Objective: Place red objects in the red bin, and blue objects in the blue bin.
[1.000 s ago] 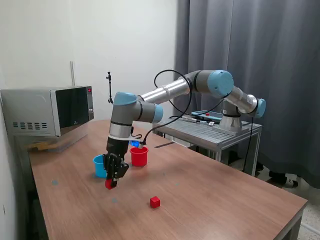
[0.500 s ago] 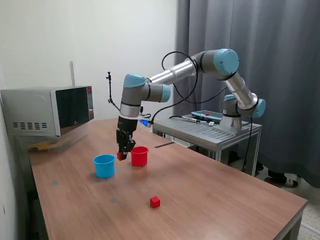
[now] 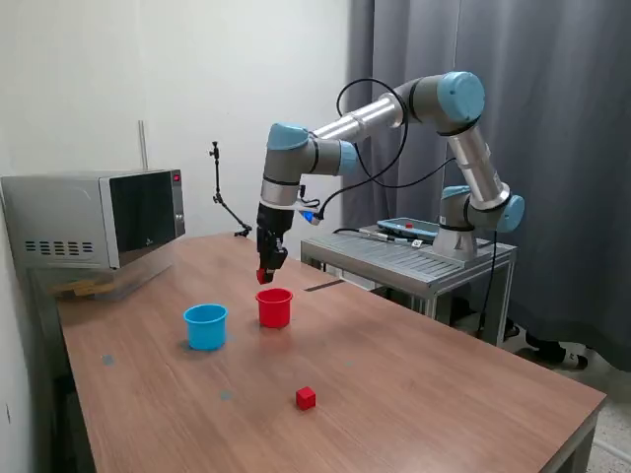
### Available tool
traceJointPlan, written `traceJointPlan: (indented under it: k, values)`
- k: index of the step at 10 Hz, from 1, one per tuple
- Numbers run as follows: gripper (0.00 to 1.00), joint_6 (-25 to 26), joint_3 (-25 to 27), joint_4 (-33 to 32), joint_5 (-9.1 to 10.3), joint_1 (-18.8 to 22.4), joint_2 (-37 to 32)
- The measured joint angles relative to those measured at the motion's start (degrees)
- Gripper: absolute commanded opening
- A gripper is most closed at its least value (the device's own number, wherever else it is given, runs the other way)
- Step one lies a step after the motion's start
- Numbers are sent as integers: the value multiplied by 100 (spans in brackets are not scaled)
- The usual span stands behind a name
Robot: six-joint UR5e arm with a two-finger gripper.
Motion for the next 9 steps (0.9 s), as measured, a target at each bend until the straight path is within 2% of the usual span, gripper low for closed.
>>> traceJointPlan:
  k: [5, 9]
  values:
    - [0, 531, 928, -2, 15, -451, -289]
    - [0, 639, 1200, -129, 39, -614, -301]
